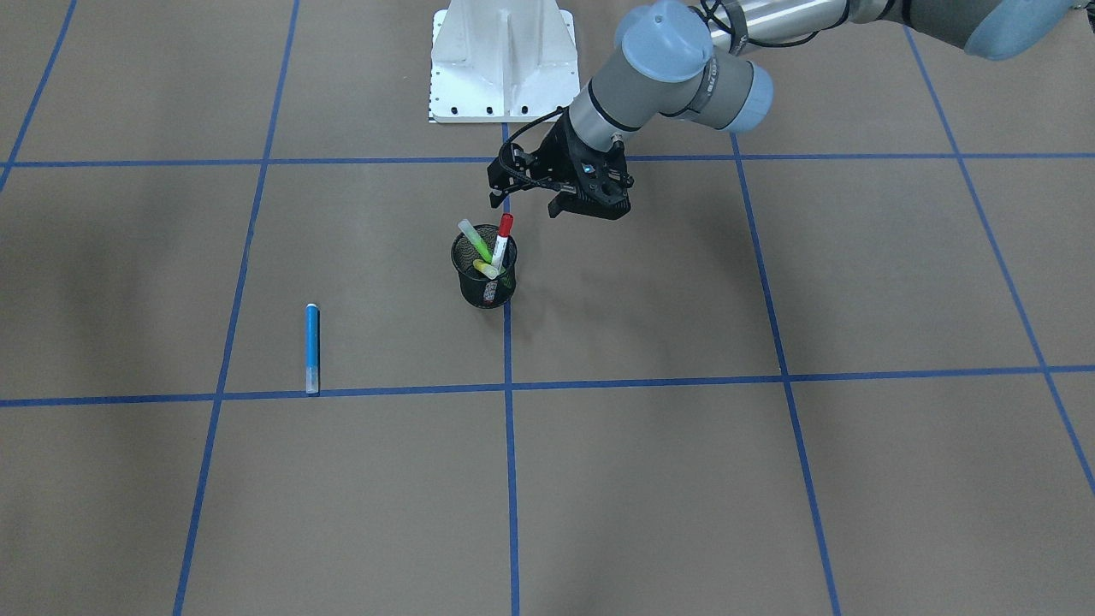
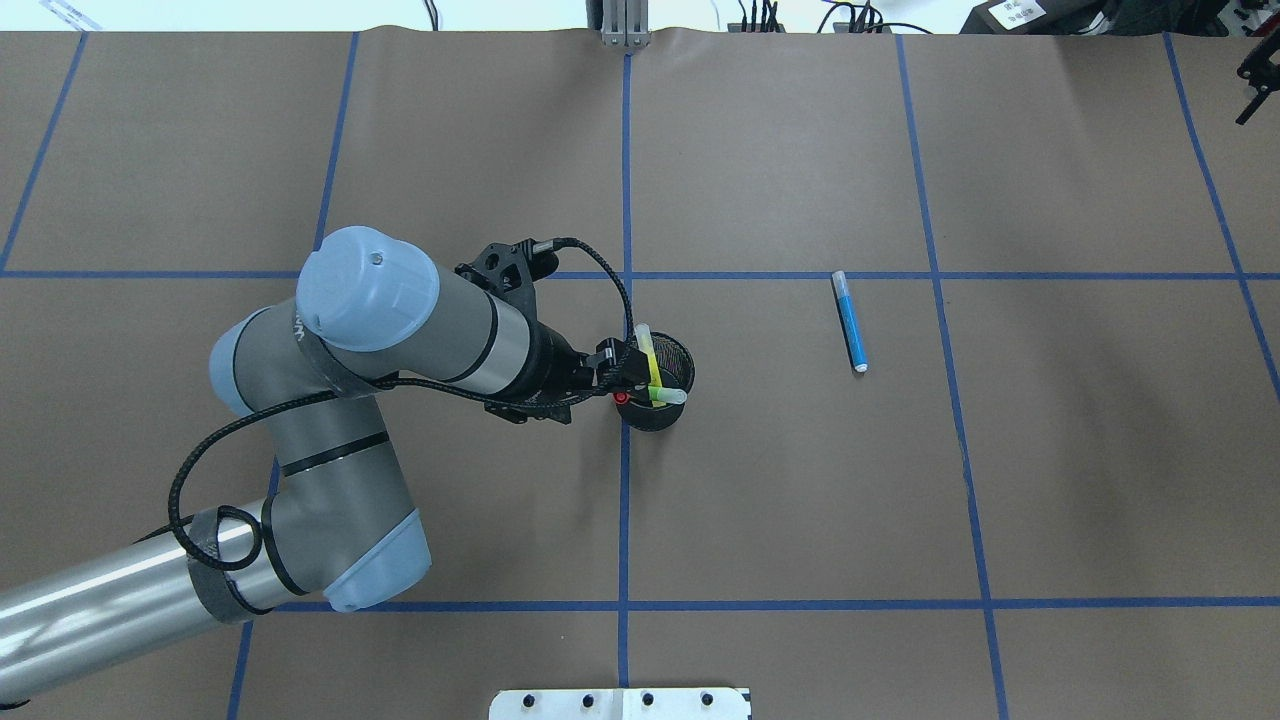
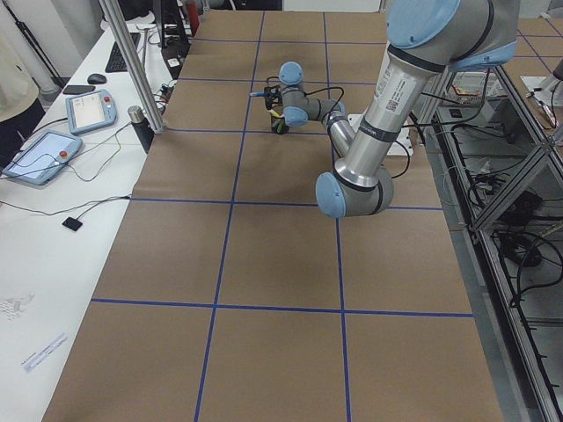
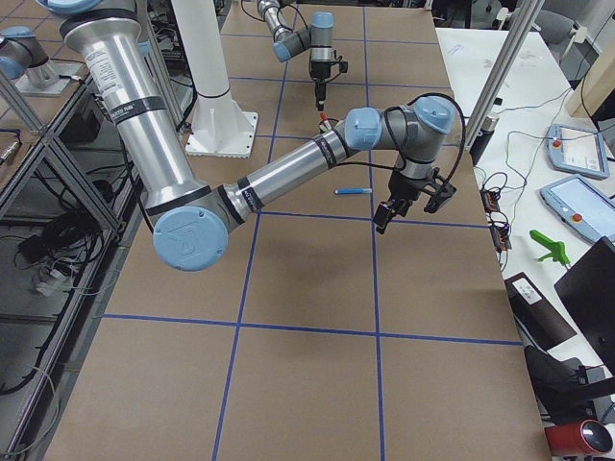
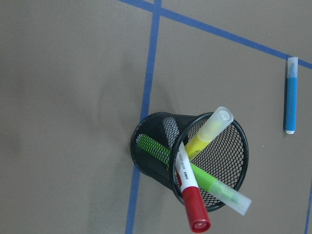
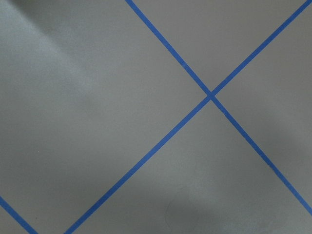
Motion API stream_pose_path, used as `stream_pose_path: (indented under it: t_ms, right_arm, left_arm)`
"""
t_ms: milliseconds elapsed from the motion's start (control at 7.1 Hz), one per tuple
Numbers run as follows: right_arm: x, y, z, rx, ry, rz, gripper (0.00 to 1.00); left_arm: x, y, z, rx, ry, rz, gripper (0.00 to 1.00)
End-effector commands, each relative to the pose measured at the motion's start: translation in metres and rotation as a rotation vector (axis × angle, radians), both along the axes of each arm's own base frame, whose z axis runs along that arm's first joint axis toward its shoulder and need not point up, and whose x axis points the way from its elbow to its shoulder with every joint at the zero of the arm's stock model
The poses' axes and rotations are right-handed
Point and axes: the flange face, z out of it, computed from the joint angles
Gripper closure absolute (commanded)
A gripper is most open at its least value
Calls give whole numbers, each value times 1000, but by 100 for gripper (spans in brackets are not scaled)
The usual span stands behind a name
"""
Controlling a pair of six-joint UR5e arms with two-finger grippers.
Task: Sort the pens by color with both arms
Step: 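Lower the left gripper into the cup and close on the red-capped marker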
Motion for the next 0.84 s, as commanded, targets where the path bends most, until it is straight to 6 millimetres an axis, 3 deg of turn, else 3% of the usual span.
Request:
stream_pose_path:
  t_ms: [0, 422, 704]
  right_arm:
    - [5, 18, 6, 52, -23, 4, 1]
    - [6, 17, 10, 68, -27, 4, 1]
    - [8, 20, 20, 52, -22, 3, 0]
  left_arm:
    - [7, -3, -9, 17, 19, -34, 11]
    - [8, -7, -1, 35, 14, -75, 27]
    - [21, 5, 0, 50, 6, -87, 38]
